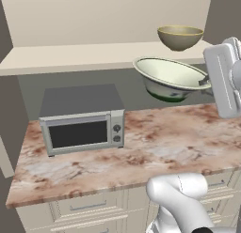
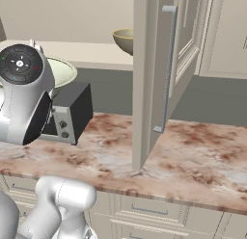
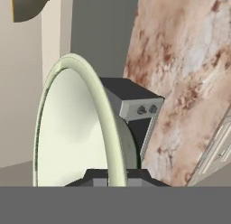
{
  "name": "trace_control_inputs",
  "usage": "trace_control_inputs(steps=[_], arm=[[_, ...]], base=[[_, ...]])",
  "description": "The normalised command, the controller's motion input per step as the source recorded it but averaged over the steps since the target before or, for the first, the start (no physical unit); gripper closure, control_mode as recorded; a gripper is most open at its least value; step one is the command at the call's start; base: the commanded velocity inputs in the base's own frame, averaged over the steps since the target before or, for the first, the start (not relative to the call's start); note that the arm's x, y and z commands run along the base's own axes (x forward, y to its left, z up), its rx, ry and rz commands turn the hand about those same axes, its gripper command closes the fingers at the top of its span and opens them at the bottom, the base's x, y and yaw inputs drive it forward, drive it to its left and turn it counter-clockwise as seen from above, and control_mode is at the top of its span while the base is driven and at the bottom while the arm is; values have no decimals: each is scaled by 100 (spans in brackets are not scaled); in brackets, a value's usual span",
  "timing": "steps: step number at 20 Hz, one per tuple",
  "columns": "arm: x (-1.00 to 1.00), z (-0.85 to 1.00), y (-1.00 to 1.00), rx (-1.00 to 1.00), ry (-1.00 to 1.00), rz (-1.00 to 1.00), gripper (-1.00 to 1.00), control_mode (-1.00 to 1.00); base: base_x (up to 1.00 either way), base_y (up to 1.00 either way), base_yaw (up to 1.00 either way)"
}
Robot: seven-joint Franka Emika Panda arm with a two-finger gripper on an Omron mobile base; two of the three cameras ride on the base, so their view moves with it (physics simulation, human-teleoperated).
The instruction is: Move the bowls from the cabinet to the plates on the dining table.
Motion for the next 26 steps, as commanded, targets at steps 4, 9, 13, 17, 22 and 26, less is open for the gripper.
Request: trace_control_inputs(steps=[4,9,13,17,22,26], arm=[[0,0,0,0,0,0,100,-100],[0,0,0,0,0,0,100,-100],[0,0,0,0,0,0,100,-100],[0,0,0,0,0,0,100,100],[0,0,0,0,0,0,100,100],[0,0,0,0,0,0,100,100]], base=[[0,0,0],[0,0,0],[0,0,0],[-51,-7,0],[-97,-25,0],[-76,-23,3]])
